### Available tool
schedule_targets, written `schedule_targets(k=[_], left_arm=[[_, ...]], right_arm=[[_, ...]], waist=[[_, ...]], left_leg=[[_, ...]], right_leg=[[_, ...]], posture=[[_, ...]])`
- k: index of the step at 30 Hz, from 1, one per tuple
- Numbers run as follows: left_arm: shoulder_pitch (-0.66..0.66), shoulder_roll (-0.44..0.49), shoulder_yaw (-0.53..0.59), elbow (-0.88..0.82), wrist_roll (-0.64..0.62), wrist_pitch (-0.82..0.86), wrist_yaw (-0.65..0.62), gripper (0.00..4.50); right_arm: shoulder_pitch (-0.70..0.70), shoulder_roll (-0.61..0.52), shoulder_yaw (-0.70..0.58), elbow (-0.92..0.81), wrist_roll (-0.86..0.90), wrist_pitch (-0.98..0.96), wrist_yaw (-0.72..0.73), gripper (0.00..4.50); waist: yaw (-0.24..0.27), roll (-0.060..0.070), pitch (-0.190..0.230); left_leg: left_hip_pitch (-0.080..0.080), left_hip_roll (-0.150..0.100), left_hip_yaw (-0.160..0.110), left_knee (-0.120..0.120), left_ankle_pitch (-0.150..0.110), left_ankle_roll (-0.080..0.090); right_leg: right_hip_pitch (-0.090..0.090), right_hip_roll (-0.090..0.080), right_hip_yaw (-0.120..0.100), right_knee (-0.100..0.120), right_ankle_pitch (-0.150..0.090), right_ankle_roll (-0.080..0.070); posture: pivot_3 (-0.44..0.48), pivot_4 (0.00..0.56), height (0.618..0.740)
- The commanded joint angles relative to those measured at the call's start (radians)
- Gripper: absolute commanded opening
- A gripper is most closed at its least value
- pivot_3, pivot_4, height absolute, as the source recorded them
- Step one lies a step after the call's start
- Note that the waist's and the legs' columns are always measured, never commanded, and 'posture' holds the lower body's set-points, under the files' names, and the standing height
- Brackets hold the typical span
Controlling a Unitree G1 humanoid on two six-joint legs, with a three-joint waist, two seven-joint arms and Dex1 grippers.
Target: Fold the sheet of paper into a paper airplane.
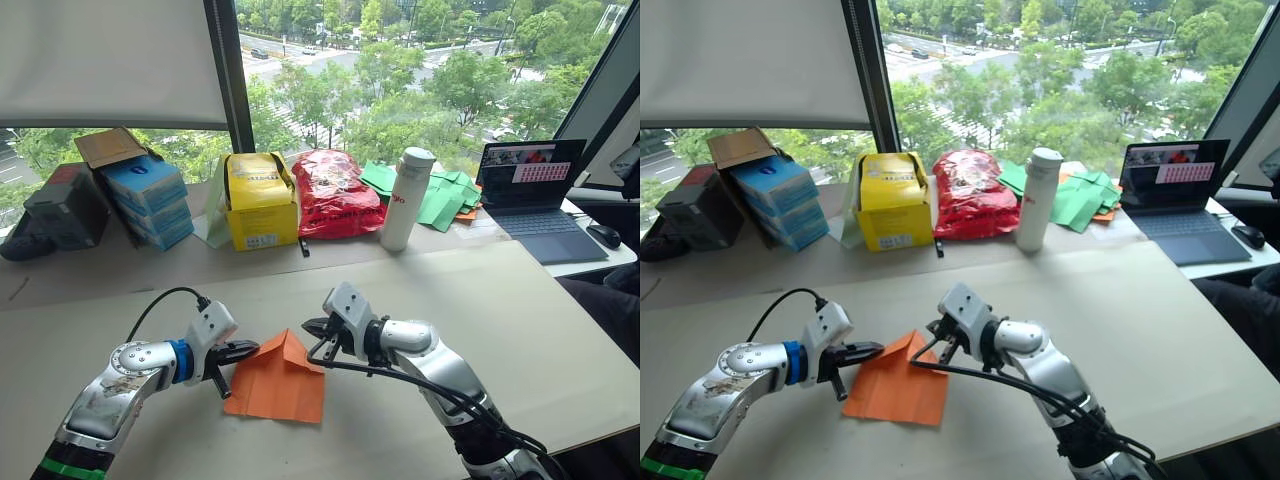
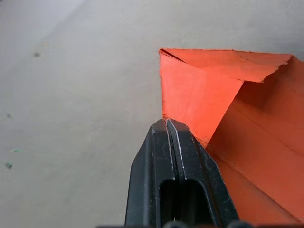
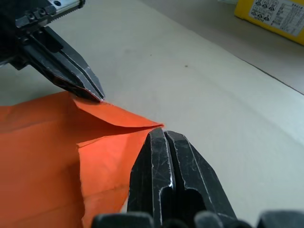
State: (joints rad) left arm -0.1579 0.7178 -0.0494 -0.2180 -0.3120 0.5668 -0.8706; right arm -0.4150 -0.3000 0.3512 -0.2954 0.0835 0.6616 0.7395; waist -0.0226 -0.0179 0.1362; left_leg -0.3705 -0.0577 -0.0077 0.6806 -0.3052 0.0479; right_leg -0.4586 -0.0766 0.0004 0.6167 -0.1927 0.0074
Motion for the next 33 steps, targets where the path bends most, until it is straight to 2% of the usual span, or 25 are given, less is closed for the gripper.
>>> schedule_targets(k=[1,5,10,17,23,33], left_arm=[[-0.026,-0.006,-0.03,0.01,0.023,-0.041,-0.013,0.04],[-0.024,0.002,-0.057,0.036,0.043,-0.061,-0.03,0.04],[-0.014,0.013,-0.066,0.045,0.056,-0.074,-0.048,0.04],[0.01,0.025,-0.062,0.007,0.04,-0.04,-0.06,0.04],[-0.011,0.033,-0.073,0.014,0.041,-0.028,-0.074,0.04],[-0.06,0.023,-0.105,0.065,0.058,-0.041,-0.094,0.04]], right_arm=[[0.072,-0.099,-0.006,-0.162,0.11,0.019,0.126,0.0],[0.127,-0.215,0.07,-0.217,0.124,-0.03,0.222,0.0],[0.135,-0.222,0.116,-0.201,0.092,-0.037,0.186,0.0],[0.177,-0.239,0.217,-0.303,0.084,-0.024,0.178,0.0],[0.177,-0.207,0.273,-0.279,-0.041,0.012,0.034,0.0],[0.3,-0.223,0.227,-0.399,-0.084,0.104,-0.098,0.0]], waist=[[0.007,0.0,0.0],[0.01,-0.001,0.0],[0.01,-0.002,0.001],[0.01,-0.002,0.0],[0.011,-0.002,0.0],[0.022,-0.003,0.0]], left_leg=[[0.0,0.0,0.0,0.0,0.0,0.0],[0.0,0.0,0.0,0.003,-0.001,0.002],[0.002,0.001,0.001,0.004,-0.002,0.005],[0.002,0.001,-0.001,0.006,0.0,0.004],[0.001,0.001,-0.001,0.013,0.001,0.001],[0.002,0.0,0.0,0.015,0.001,0.001]], right_leg=[[0.0,0.0,0.0,-0.003,0.0,0.0],[0.002,-0.001,-0.001,-0.005,0.0,0.0],[0.004,-0.001,0.0,-0.002,0.001,-0.001],[0.003,0.0,-0.001,0.001,0.002,-0.002],[0.004,-0.001,-0.001,0.005,0.002,-0.002],[0.004,-0.001,-0.005,0.007,0.002,-0.002]], posture=[[0.0,0.15,0.74],[0.0,0.15,0.74],[0.0,0.15,0.74],[0.0,0.15,0.74],[0.0,0.15,0.74],[0.0,0.15,0.74]])
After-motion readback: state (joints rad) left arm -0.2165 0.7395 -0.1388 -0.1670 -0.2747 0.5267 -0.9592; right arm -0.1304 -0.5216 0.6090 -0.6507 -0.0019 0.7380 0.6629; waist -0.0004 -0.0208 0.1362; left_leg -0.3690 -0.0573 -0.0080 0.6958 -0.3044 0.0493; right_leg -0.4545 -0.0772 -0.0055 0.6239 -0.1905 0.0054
